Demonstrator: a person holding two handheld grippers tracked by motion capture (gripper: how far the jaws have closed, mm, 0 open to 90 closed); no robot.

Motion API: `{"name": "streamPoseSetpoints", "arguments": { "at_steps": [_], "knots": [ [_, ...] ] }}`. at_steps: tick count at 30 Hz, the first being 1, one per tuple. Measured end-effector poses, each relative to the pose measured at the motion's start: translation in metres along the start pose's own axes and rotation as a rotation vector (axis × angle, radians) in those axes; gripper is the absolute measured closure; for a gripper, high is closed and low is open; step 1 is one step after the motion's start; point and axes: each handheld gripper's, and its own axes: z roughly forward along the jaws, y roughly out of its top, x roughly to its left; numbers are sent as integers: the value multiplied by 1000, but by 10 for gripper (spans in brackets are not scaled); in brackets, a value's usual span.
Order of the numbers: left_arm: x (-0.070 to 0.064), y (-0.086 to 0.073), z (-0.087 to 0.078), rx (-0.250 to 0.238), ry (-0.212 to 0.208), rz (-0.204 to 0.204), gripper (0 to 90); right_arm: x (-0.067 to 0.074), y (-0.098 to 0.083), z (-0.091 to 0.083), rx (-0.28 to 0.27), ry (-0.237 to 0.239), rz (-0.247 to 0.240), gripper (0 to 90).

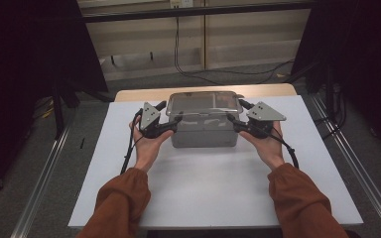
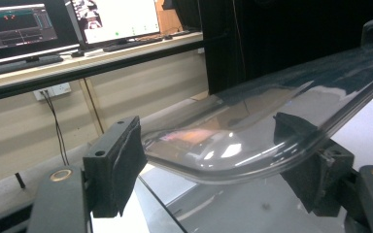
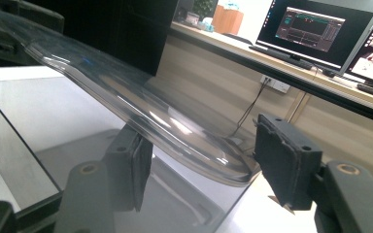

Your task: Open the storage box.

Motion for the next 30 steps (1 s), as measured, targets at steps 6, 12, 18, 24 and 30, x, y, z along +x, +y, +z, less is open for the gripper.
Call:
{"name": "streamPoseSetpoints", "arguments": {
  "at_steps": [6,12,18,24,30],
  "knots": [
    [0,2,2,-1,1,13,306,-2,2,2,-1,12,12,383],
    [5,3,5,-21,-11,-6,315,-5,6,4,-20,10,21,414],
    [11,2,9,-19,-9,-9,324,-4,8,7,-24,14,15,428],
    [15,3,14,-20,-6,10,341,-6,8,8,-25,7,22,449],
    [16,5,17,-28,-4,10,356,-9,8,9,-37,6,29,473]
  ]
}}
